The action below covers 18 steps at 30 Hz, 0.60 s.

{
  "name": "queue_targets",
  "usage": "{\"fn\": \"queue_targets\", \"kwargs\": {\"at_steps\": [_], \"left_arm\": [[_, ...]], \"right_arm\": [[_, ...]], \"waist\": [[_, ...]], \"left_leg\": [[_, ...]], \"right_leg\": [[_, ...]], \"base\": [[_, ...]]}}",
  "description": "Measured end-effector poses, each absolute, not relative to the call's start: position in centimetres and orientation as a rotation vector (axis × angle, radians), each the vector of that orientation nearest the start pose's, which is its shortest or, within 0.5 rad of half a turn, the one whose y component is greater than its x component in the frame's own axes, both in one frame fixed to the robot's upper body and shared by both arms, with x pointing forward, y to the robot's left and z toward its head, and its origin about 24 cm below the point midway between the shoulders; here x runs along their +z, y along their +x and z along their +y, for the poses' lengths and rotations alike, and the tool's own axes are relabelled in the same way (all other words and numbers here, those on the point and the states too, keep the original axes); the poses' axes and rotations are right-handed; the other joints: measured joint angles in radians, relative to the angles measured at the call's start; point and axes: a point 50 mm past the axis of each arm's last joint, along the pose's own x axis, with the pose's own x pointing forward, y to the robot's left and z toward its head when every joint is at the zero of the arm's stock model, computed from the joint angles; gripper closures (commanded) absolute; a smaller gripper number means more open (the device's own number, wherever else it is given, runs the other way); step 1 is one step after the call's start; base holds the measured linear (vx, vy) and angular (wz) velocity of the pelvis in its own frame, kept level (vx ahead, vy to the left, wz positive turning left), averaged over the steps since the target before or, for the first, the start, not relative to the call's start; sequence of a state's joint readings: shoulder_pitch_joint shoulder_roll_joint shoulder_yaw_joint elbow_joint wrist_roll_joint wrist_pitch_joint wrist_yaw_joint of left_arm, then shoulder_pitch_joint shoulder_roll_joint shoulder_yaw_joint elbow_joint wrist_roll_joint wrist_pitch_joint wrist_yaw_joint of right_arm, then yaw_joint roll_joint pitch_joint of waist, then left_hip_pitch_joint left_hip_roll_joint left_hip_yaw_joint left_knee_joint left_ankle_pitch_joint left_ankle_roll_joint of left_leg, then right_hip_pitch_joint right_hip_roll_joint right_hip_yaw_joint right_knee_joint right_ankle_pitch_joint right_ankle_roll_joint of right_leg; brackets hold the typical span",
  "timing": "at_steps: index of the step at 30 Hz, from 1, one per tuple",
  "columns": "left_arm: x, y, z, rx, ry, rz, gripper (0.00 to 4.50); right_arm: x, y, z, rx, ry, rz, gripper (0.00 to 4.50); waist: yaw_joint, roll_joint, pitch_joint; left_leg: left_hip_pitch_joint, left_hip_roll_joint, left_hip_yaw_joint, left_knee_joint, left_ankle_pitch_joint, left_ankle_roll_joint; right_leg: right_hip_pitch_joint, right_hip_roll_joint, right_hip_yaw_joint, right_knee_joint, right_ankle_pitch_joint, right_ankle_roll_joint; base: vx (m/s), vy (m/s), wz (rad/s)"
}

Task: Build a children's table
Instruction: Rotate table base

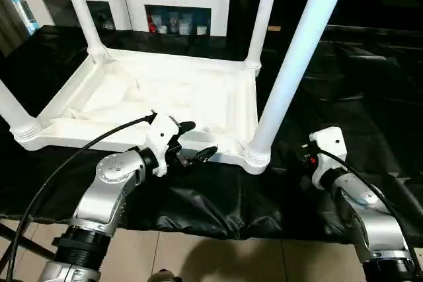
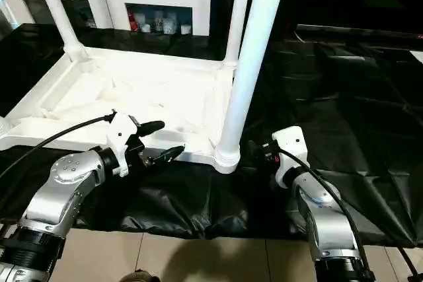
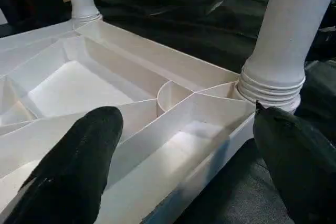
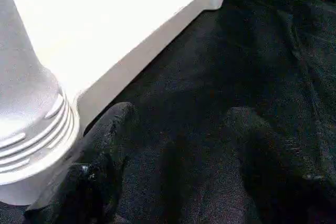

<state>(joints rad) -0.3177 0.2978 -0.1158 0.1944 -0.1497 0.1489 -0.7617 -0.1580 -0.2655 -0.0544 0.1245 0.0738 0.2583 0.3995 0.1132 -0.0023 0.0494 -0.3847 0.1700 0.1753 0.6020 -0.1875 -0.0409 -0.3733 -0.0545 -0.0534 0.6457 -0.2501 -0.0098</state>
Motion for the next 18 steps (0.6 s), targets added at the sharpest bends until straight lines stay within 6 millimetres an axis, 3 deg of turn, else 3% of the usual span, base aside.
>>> {"fn": "queue_targets", "kwargs": {"at_steps": [2,4,5,11,18], "left_arm": [[6.6,29.6,13.7,-0.884,0.157,0.12,0.03],[6.5,29.9,13.9,-0.86,0.12,0.122,0.03],[6.6,30.0,14.1,-0.801,0.054,0.113,0.03],[5.8,28.8,15.0,-0.714,-0.001,0.138,0.03],[7.0,29.5,14.9,-0.75,0.036,0.107,0.03]], "right_arm": [[3.9,27.9,-19.3,0.332,-0.133,0.25,1.33],[4.4,27.8,-19.2,0.371,-0.145,0.242,1.33],[4.7,27.5,-19.0,0.393,-0.137,0.23,1.33],[5.0,26.8,-17.9,0.495,-0.114,0.216,1.33],[5.1,26.9,-18.1,0.51,-0.114,0.229,1.33]], "waist": [[0.001,0.0,0.0],[-0.003,0.015,0.003],[-0.006,0.016,0.003],[-0.018,-0.002,0.005],[-0.018,-0.002,0.004]], "left_leg": [[0.0,0.0,0.0,0.0,0.0,0.0],[-0.001,0.0,0.002,0.001,0.0,0.0],[0.0,0.0,0.004,0.0,0.0,0.0],[0.0,0.002,0.003,0.0,0.001,0.002],[0.0,0.002,0.003,0.0,0.002,0.001]], "right_leg": [[0.0,0.0,0.0,0.0,0.0,0.0],[0.001,-0.001,0.0,-0.001,0.001,0.001],[0.0,-0.002,0.001,-0.001,0.001,0.001],[0.0,0.0,-0.001,0.0,-0.001,-0.002],[0.001,-0.001,-0.001,0.0,0.001,-0.001]], "base": [[0.0,0.0,0.0],[0.0,0.0,0.0],[0.0,0.0,0.0],[0.0,0.0,0.0],[0.0,0.0,0.0]]}}
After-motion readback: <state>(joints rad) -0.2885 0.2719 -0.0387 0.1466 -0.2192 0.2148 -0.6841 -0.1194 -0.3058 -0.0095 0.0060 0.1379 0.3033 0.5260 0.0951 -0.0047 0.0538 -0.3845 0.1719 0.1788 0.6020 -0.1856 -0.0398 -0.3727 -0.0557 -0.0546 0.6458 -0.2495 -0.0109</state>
